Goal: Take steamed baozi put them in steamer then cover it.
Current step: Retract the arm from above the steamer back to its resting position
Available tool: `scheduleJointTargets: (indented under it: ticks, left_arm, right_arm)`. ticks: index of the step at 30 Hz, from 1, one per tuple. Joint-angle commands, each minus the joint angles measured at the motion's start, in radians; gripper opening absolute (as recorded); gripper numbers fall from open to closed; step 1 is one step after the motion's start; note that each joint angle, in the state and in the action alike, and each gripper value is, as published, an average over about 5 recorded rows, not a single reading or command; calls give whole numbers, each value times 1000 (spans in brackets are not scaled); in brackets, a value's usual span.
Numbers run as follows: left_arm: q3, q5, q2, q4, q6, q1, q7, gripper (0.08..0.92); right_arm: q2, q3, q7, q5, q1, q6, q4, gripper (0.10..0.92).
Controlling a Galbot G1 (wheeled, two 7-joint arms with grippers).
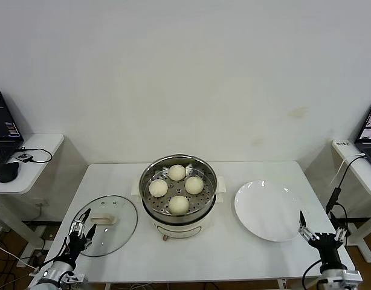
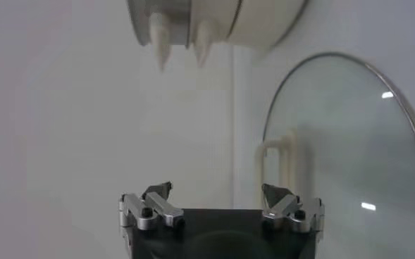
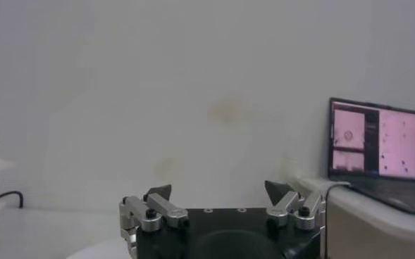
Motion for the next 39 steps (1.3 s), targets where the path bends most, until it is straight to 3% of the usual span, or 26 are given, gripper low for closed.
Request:
scheduleJointTargets:
  ticks: [1, 31, 34, 39]
  left_arm:
    - [17, 53, 4, 66, 0, -85, 14, 823]
    - [77, 75, -36, 180, 4, -224, 26, 822]
    - [78, 81, -39, 195, 4, -233, 26, 795]
    - [81, 84, -41, 218, 3, -238, 24, 662]
  right_arm:
    - [29, 19, -7, -17, -27, 13, -6, 823]
    - [52, 0, -27, -31, -51, 30, -18, 823]
    - [54, 0, -28, -33, -52, 31, -18, 823]
    - [56, -1, -30, -34, -52, 32, -17, 823]
